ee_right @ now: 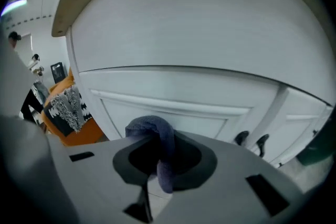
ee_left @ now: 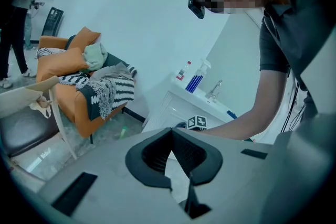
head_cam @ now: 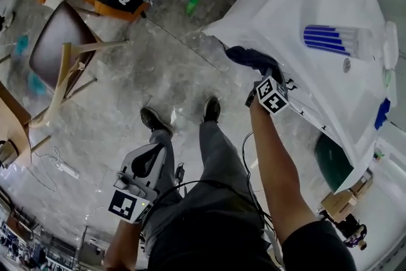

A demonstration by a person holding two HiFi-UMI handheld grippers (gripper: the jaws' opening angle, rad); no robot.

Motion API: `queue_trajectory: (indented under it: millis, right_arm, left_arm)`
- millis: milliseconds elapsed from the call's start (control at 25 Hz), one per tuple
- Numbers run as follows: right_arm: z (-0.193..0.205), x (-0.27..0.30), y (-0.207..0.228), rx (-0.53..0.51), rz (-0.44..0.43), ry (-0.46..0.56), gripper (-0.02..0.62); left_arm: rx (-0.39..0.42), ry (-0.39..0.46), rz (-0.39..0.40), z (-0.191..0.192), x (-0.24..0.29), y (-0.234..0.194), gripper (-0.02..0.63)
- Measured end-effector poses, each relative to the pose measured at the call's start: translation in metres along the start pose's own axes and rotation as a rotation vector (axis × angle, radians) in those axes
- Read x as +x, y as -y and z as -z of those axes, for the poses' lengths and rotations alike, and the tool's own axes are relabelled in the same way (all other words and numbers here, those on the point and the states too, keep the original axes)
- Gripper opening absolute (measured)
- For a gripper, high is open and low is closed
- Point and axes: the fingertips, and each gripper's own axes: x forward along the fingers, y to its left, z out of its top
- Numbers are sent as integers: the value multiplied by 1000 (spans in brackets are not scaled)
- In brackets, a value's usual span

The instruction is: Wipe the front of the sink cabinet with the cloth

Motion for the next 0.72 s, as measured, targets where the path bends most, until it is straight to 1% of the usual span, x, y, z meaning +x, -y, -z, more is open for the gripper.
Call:
queue_trajectory:
  millis: [80, 160, 280, 400, 480, 560, 640, 720]
  right_arm:
    - [4, -6, 29, 7, 66, 6, 48]
    - [14, -4, 46, 62, 120, -11, 48]
    - [27, 13, 38, 124, 134, -37, 48]
    - [37, 40, -4, 171, 93, -67, 48]
    - [44, 56, -45, 162, 20, -87, 48]
    - [47, 69, -78, 159, -46, -104, 48]
    - [51, 79, -92, 199, -73, -125, 49]
    - [55, 82, -87, 221, -73, -142, 48]
  left_arm:
    - [-10, 7, -4, 5, 1, -3, 4]
    - [-19, 4, -10, 13, -1, -6, 3]
    - [-13, 0, -11, 22, -5, -8, 3]
    - [-23, -23, -34, 34, -10, -19, 5]
    - [-41, -31, -47, 39, -12, -24, 4]
    - [-40, -39, -51, 44, -12, -26, 4]
    - [-40, -51, -53, 49, -9, -29, 4]
    - [-61, -75, -61, 56, -5, -30, 4]
